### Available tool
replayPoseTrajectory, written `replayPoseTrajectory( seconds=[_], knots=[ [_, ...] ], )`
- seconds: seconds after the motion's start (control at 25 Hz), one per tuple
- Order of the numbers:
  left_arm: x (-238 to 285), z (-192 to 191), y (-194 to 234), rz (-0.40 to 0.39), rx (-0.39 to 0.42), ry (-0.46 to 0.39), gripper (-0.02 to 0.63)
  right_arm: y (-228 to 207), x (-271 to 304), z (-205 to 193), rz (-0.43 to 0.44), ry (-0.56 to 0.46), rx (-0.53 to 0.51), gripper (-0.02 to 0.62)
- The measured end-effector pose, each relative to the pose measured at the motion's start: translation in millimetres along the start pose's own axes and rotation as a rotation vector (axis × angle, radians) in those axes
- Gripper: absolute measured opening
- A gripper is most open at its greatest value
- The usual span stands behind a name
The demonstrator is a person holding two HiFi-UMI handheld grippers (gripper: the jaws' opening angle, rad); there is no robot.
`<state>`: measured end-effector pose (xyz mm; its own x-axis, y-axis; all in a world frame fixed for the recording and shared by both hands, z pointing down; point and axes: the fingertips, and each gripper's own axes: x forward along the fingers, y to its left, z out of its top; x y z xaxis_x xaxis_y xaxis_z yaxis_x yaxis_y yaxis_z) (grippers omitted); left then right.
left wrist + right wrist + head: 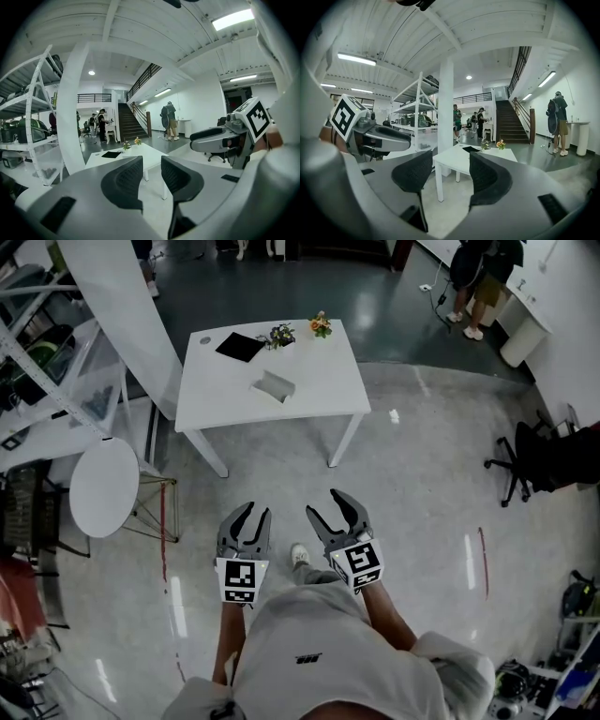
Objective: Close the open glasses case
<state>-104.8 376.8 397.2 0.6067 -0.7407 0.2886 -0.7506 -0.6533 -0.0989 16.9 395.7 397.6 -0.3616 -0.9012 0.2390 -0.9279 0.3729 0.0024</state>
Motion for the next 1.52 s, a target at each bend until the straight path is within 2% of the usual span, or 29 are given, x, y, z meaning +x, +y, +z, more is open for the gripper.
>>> replayPoseTrajectory(
  seconds=[0.56, 1.08, 1.52],
  knots=[
    [75.4, 20.8, 15.5, 0.047, -0.006, 0.018, 0.135, -64.8, 53.4, 5.1, 0.058, 0.007, 0.026, 0.242],
    [111.9, 24.5, 29.2, 0.065, 0.002, 0.048, 0.135, -92.1, 89.6, 6.3, 0.089, 0.015, 0.046, 0.235],
    [143.5, 29.0, 54.1, 0.047, 0.003, 0.041, 0.135, -104.4, 124.4, 14.3, 0.077, 0.027, 0.043, 0.233]
  ],
)
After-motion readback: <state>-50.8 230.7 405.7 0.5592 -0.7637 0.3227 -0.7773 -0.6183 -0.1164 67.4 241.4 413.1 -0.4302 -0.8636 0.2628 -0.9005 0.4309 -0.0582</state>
